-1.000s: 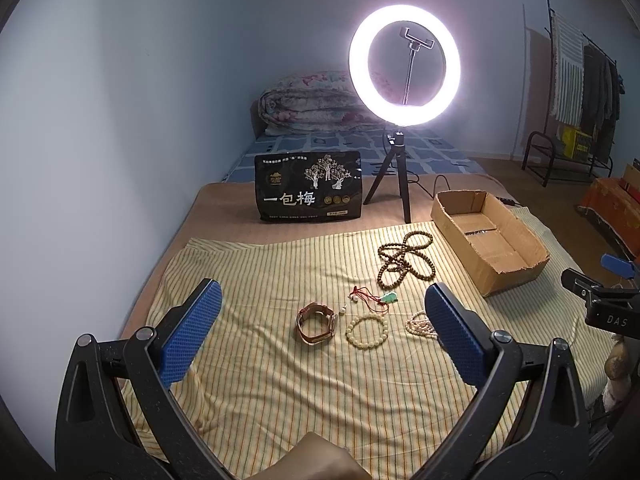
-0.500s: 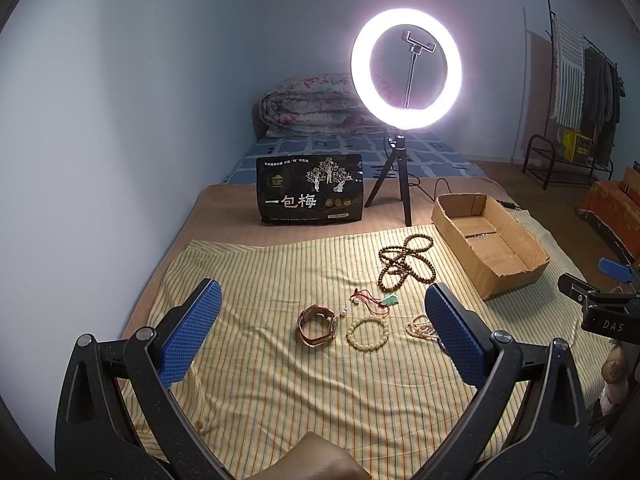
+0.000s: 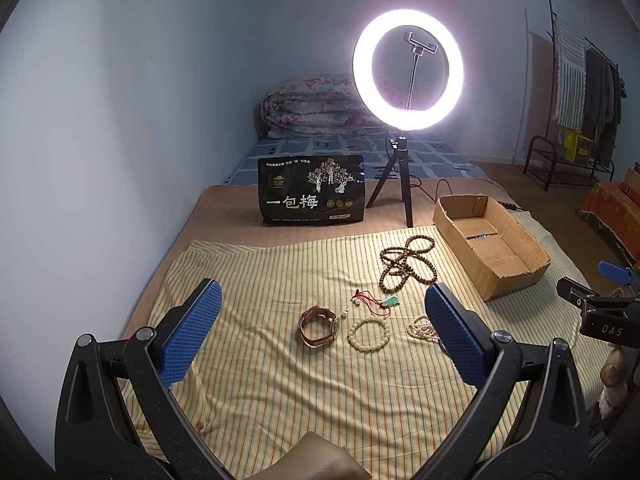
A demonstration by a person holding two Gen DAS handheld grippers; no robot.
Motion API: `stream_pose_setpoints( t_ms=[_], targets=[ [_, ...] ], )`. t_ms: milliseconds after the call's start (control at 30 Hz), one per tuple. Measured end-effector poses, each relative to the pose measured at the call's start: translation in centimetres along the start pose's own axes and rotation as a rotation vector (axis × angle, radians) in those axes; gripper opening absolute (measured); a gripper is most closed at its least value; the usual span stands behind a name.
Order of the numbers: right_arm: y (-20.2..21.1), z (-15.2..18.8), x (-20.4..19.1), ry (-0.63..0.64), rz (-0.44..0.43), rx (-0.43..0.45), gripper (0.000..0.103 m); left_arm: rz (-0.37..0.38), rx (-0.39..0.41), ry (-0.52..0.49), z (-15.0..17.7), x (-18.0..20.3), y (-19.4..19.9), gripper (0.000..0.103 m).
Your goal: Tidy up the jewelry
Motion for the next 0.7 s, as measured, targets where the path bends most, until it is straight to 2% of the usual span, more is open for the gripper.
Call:
stream_pose_setpoints(
  t_ms=[700],
  targets=[
    [-0.69,0.02,-0.17,0.007,0.001,-0.013,0.103,-0.012,-0.022,0.004,0.6,-0.79,-0.87,0.103]
  ],
)
Point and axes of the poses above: each gripper's, at about its wrist camera, not at the fingertips, and y roughly against the way its jaws point, x to its right, z to its underside, the point moved 2 cm from there along -y, roughly the way its jaws point, and after that the axes turned 14 degrees about z, right-handed, at the moved point
